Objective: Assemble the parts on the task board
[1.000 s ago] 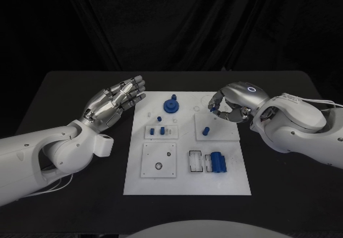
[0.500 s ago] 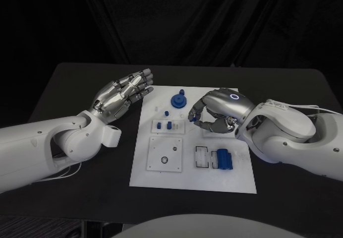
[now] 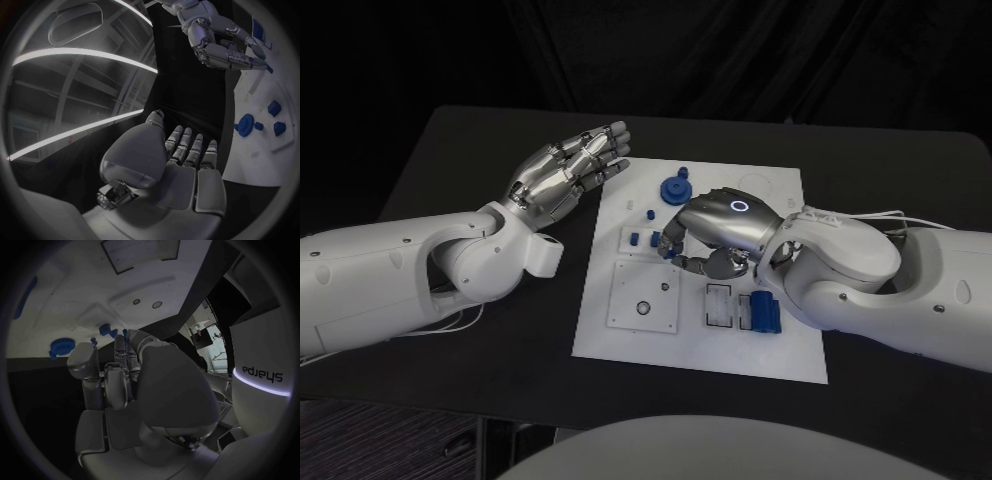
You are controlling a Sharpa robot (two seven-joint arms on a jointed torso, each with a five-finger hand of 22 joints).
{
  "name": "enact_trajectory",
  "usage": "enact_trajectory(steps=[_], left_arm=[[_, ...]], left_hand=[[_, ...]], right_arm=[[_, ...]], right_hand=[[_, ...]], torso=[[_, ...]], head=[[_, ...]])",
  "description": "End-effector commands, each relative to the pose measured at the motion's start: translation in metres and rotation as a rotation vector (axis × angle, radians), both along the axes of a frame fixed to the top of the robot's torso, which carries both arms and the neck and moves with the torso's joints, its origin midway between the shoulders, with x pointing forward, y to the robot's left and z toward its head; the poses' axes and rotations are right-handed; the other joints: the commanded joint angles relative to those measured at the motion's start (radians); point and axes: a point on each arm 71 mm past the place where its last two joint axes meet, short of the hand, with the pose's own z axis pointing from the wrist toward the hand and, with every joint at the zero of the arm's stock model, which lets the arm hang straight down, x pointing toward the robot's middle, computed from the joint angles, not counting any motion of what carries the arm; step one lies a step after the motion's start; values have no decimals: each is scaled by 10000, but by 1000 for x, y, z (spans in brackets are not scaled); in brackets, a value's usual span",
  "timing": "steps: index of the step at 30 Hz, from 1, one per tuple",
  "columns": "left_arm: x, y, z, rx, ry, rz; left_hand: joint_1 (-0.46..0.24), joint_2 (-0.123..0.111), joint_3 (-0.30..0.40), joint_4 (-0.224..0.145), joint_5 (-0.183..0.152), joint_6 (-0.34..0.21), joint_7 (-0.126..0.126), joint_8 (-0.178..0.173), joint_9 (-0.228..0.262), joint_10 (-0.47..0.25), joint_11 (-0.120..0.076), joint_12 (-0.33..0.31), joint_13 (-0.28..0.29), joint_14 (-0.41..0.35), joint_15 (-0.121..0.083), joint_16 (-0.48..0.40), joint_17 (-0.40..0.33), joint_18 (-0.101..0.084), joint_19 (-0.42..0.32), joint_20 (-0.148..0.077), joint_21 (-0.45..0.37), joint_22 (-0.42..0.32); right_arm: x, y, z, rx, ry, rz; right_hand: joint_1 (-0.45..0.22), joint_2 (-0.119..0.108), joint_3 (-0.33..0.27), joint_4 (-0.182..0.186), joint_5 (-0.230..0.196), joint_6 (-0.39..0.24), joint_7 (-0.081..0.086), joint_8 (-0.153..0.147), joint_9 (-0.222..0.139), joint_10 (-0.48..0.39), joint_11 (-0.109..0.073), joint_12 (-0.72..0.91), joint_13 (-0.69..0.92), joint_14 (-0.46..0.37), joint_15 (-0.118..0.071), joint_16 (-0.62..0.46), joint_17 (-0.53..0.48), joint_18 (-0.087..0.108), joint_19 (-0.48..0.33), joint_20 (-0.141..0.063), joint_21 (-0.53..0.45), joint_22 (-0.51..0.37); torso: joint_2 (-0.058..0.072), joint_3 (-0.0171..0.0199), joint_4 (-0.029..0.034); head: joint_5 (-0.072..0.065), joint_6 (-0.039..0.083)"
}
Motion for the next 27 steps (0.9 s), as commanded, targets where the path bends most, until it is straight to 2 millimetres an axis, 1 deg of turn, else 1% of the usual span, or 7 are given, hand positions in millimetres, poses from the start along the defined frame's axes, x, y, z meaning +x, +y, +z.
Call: enact_trajectory(steps=[1, 5, 6, 9, 11, 18, 27], left_arm=[[-2, 1, 8, -883, -930, 96], [-2, 1, 7, -882, -913, 81], [-2, 0, 7, -882, -907, 76], [-2, 0, 7, -883, -891, 63], [-2, 0, 6, -886, -875, 48], [-1, -2, 5, -872, -814, -2], [-1, -2, 3, -825, -740, -27]], left_hand=[[81, 4, 37, -48, 62, -75, 1, -29, -12, -69, 13, -44, 8, -78, 24, -43, -1, -130, -64, 34, -49, -16], [80, 5, 39, -49, 63, -75, -5, -30, -12, -74, 13, -42, 8, -80, 27, -39, 0, -131, -70, 37, -52, -18], [80, 5, 39, -49, 63, -75, -5, -30, -12, -74, 13, -42, 8, -80, 27, -39, 0, -131, -70, 37, -52, -18], [77, 7, 44, -49, 64, -96, -23, -32, -14, -92, 23, -49, 8, -85, 36, -34, 1, -133, -70, 42, -50, -17], [77, 7, 44, -49, 64, -96, -23, -32, -14, -92, 23, -49, 8, -85, 36, -34, 1, -133, -70, 42, -50, -17], [74, 10, 50, -50, 64, -109, -34, -33, -15, -106, 39, -49, 8, -84, 48, -9, 5, -137, -74, 50, -51, -18], [73, 13, 79, -67, 70, -176, -80, -38, -20, -166, 67, -56, 8, -66, 140, 75, 18, -174, -80, 93, -50, -18]], right_arm=[[-4, 4, -7, -577, -96, 367], [-5, 6, -12, -793, 9, 361], [-5, 6, -14, -871, 46, 326], [-4, 6, -16, -1059, 131, 230], [-4, 5, -18, -1156, 174, 169], [-3, 3, -20, -1186, 218, 35], [-5, 3, -23, -1107, 270, 37]], right_hand=[[-51, -88, 17, -66, 26, -35, 4, -30, 12, 49, 29, -61, -1, 412, -12, -35, 900, -82, -34, -7, -55, 1198], [-82, -109, 3, -63, 44, -45, 8, -43, 17, 55, 36, -82, -2, 405, -9, -47, 887, -78, -46, -5, -76, 1194], [-95, -113, 0, -61, 46, -53, 10, -51, 18, 52, 39, -94, -3, 397, -7, -62, 868, -71, -60, -3, -113, 1184], [-107, -118, -3, -59, 45, -66, 13, -61, 19, 50, 43, -107, -5, 385, -4, -84, 840, -58, -88, -1, -185, 1166], [-120, -116, -4, -55, 37, -75, 16, -70, 19, 50, 45, -118, -6, 381, -1, -90, 833, -56, -95, 1, -197, 1163], [-131, -115, 2, -62, 22, -108, 23, -98, 20, 32, 55, -158, -12, 367, 7, -111, 811, -49, -119, 6, -245, 1151], [-138, -113, 6, -64, 18, -124, 28, -112, 21, 19, 63, -181, -16, 368, 12, -106, 820, -46, -127, 10, -260, 1148]], torso=[[1, -4, -8], [10, 4, -22], [7, 7, -15], [1, 3, -9], [-5, 3, -16], [-6, 7, -24], [-14, -2, -16]], head=[[89, -7], [117, -7], [117, -7], [161, -7], [179, -7], [184, -7], [195, -7]])
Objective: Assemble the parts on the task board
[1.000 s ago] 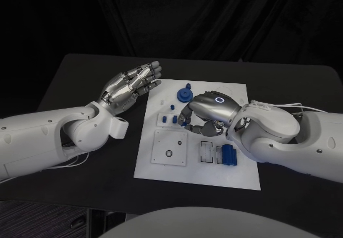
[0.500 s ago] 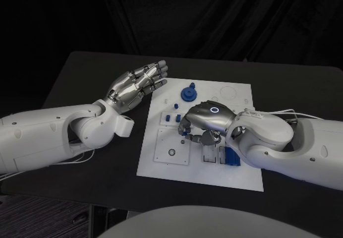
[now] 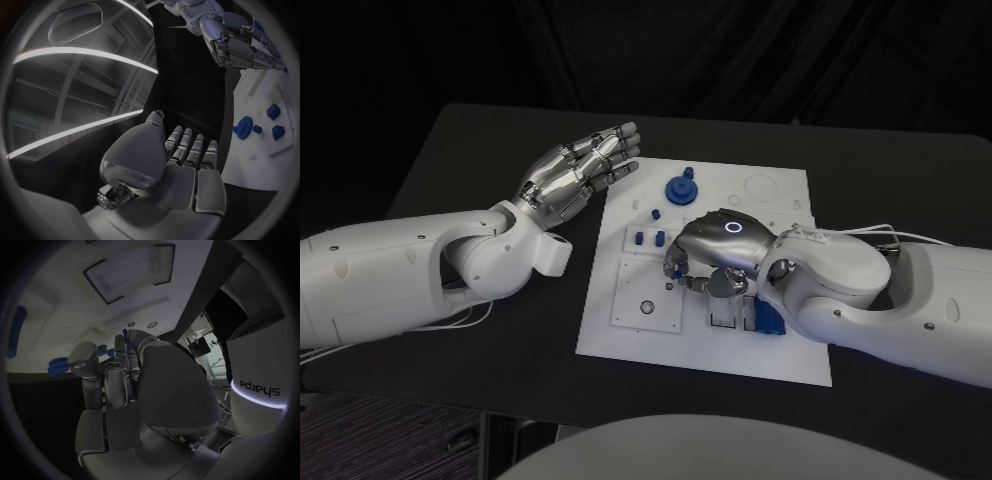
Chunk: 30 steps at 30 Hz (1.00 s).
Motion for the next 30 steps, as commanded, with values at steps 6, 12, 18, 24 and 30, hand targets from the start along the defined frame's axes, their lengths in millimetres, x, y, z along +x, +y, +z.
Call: enact_trajectory(steps=[6, 12, 18, 24, 30], left_arm=[[-1, 1, 6, -765, -761, 50], [-1, 1, 5, -747, -721, 34], [-1, 0, 4, -762, -689, -23], [-1, -1, 3, -760, -652, -54], [-2, -1, 2, -740, -606, -63]], left_hand=[[76, 12, 62, -48, 38, -116, -11, -42, -13, -113, 13, -57, 8, 9, 105, 87, 12, -194, -46, 74, -50, -10], [81, 14, 75, -60, 41, -128, -16, -41, -14, -131, 40, -60, 8, 11, 129, 113, 15, -210, -47, 85, -50, -10], [89, 18, 93, -75, 53, -142, -25, -41, -14, -142, 72, -49, 9, 17, 155, 148, 19, -227, -42, 92, -46, -7], [95, 23, 108, -86, 58, -143, -25, -39, -13, -134, 109, -16, 15, 21, 171, 173, 21, -240, -44, 96, -47, -9], [97, 24, 116, -92, 60, -154, -25, -39, -13, -143, 131, -11, 15, 18, 178, 181, 21, -247, -43, 98, -47, -8]], right_arm=[[-2, 1, -3, -63, -5, -124], [-4, 2, -5, -49, 64, -69], [-5, 3, -8, -86, 139, -39], [-6, 4, -10, -148, 211, -10], [-6, 4, -11, -242, 267, -26]], right_hand=[[-60, -29, 8, -64, 17, -87, -5, -54, -6, 21, 60, -62, -10, 375, 12, -15, 838, -55, -42, 10, -24, 1150], [-61, -19, 14, -66, 16, -84, -5, -55, -3, 25, 59, -68, -10, 379, 13, -5, 850, -56, -40, 11, -18, 1151], [-57, -8, 21, -71, 20, -81, -6, -56, 1, 29, 58, -75, -9, 379, 14, -8, 848, -52, -46, 12, -34, 1147], [-57, -8, 21, -71, 20, -81, -6, -56, 1, 29, 58, -75, -9, 379, 14, -8, 848, -52, -46, 12, -34, 1147], [-53, -3, 27, -78, 29, -80, -6, -59, 4, 32, 58, -82, -9, 371, 14, -23, 828, -48, -53, 13, -53, 1142]], torso=[[-4, -8, 2], [-19, -7, 7], [-16, -9, 4], [-4, -4, 11], [-4, -8, -7]], head=[[29, 2], [40, 2], [55, 2], [61, 2], [85, 2]])
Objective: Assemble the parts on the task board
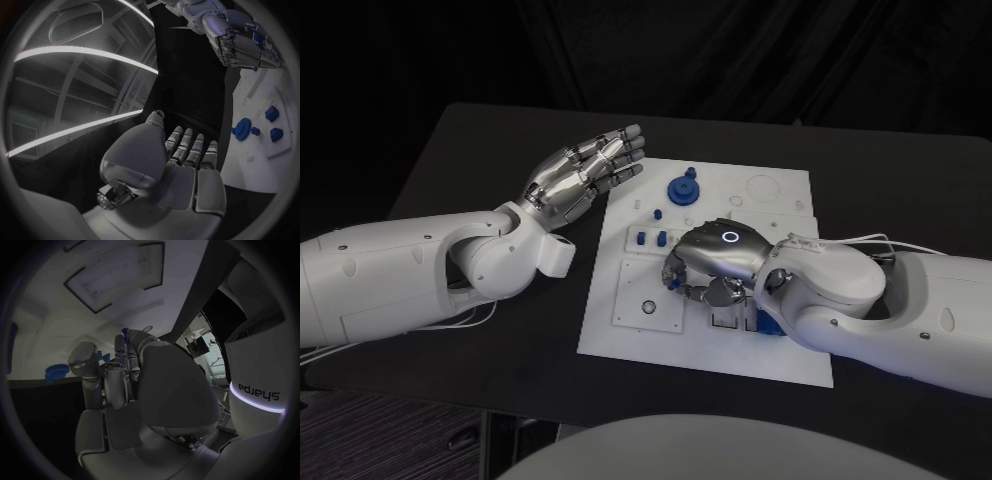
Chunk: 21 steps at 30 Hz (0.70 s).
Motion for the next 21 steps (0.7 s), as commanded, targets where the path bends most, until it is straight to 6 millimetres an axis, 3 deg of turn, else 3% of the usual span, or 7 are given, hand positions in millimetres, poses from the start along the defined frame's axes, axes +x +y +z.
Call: enact_trajectory(steps=[1, 14, 19, 21], left_arm=[[-1, 1, 6, -691, -680, 50], [-2, 0, 2, -669, -560, 19], [-3, 0, 0, -659, -506, 0], [-3, 0, -1, -649, -483, -2]], left_hand=[[97, 24, 49, -26, 63, -48, 12, -39, -14, -51, 40, -11, 16, -19, 71, 68, 14, -84, -6, 61, -47, -10], [101, 24, 65, -39, 71, -55, 20, -38, -14, -87, 84, -18, 13, -33, 85, 70, 12, -97, -9, 62, -49, -12], [100, 24, 83, -51, 75, -49, 81, -33, -11, -134, 89, -26, 11, -48, 95, 84, 11, -111, -11, 61, -50, -13], [91, 24, 114, -71, 78, 13, 221, -17, 0, -177, 38, 5, 15, -76, 101, 103, 10, -125, -12, 57, -51, -14]], right_arm=[[0, -1, -2, -195, 8, -140], [2, -1, -4, -371, 62, -201], [3, 0, -4, -347, 42, -206], [3, 0, -5, -336, 38, -209]], right_hand=[[-54, -3, -1, -50, 29, -64, 9, -30, 11, 33, 56, -46, -12, 371, 13, -23, 827, -48, -54, 13, -53, 1145], [-54, -6, 4, -65, 33, -86, 17, -49, 14, 36, 61, -65, -12, 357, 15, -52, 792, -40, -71, 16, -96, 1134], [-110, -11, 29, -93, -102, -398, 98, -257, -18, 41, 115, -189, -9, 308, 61, -133, 705, -10, -159, 51, -285, 1087], [-139, -19, 42, -91, -179, -577, 138, -367, -45, 12, 142, -253, -13, 288, 85, -161, 676, -1, -193, 70, -351, 1072]], torso=[[8, -1, -11], [4, 0, -1], [-4, -2, -4], [-3, -4, -2]], head=[[6, 2], [12, 2], [30, 2], [29, 2]])
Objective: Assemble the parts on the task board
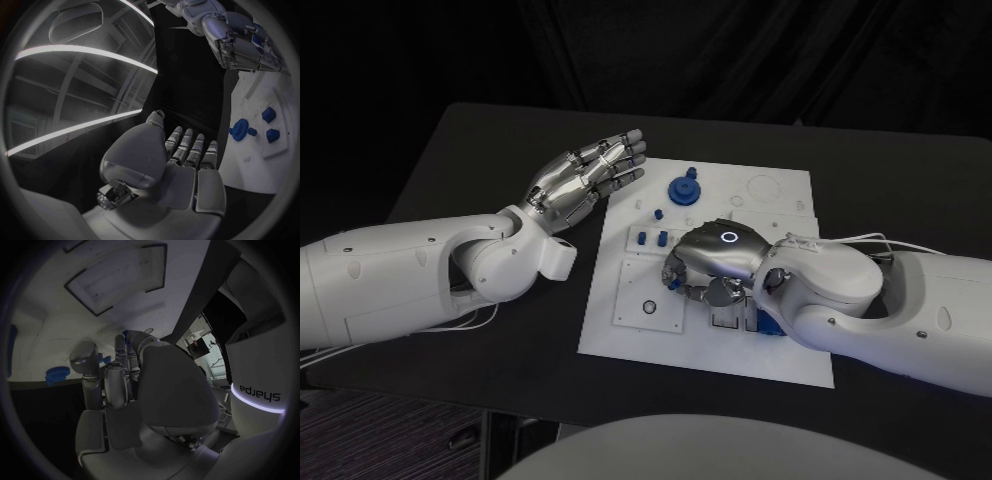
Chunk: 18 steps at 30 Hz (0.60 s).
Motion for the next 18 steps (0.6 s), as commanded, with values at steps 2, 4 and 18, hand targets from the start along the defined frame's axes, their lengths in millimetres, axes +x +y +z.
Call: enact_trajectory(steps=[2, 4, 18], left_arm=[[-1, 1, 4, -625, -587, 42], [-1, 1, 4, -621, -573, 42], [-1, 2, 1, -648, -463, 75]], left_hand=[[81, 22, 80, -29, 41, 107, 272, -3, 9, -118, -83, 25, 15, -53, 65, 61, 15, -135, -13, 54, -51, -15], [77, 22, 86, -32, 41, 120, 300, 0, 11, -123, -98, 36, 16, -59, 65, 66, 14, -135, -13, 53, -51, -15], [78, 21, 91, -36, 42, 103, 304, -2, 9, -139, -97, 21, 13, -64, 66, 63, 13, -136, -15, 53, -52, -16]], right_arm=[[2, -1, -3, -180, 4, -183], [2, -1, -4, -179, 7, -172], [2, 0, -4, -60, -17, -6]], right_hand=[[-186, -31, 29, -49, -261, -372, 45, -230, -83, -61, 103, -157, -14, 268, 94, -78, 650, 12, -100, 37, -142, 1059], [-240, -47, 20, -21, -461, -502, 6, -309, -108, -155, 108, -232, -19, 249, 99, -108, 619, 29, -141, 45, -236, 1036], [-897, -329, -615, 494, -2149, -1611, -269, -795, -456, -1024, 407, -409, 114, 168, 366, -198, 527, 59, -258, 272, -556, 966]], torso=[[-6, -2, -3], [-8, -2, -3], [1, -3, 1]], head=[[13, 2], [9, 2], [-13, 2]])
